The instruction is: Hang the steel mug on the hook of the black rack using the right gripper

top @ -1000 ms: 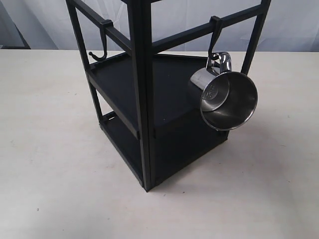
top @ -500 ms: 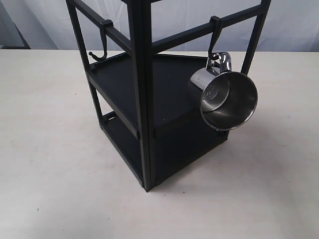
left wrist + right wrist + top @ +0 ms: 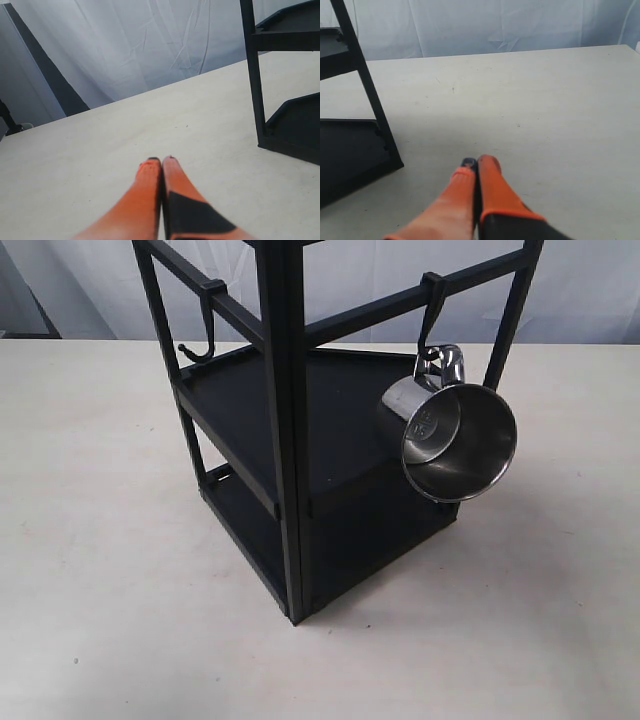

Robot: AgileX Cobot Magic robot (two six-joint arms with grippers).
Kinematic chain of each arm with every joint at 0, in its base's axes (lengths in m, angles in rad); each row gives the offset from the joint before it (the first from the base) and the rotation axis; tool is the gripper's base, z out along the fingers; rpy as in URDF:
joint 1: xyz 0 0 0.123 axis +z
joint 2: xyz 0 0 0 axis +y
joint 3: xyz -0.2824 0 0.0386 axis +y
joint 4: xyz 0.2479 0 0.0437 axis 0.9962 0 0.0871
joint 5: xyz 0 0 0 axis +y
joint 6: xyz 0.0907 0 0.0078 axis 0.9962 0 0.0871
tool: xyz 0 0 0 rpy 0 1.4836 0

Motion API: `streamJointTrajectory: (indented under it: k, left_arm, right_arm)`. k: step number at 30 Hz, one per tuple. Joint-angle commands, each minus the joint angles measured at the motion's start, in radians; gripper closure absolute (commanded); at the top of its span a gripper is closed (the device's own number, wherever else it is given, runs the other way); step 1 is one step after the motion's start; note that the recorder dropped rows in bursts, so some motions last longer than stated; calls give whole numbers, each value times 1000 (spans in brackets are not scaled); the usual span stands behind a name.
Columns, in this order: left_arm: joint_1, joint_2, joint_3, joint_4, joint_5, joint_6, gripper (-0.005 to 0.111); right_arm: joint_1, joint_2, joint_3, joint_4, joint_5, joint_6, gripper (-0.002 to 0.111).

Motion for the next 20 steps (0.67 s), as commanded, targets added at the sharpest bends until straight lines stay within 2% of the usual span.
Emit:
streamJointTrajectory:
  k: [1, 7, 20]
  left_arm:
    - [-5, -5, 0, 5, 2, -1, 105]
    - [-1, -5, 0, 41, 10, -1, 105]
    - [69, -5, 0, 59, 12, -1, 105]
  right_arm:
    - [-4, -4, 5, 0, -7, -7, 108]
    - [-4, -4, 5, 0, -7, -7, 108]
    - [-4, -4, 5, 0, -4, -7, 108]
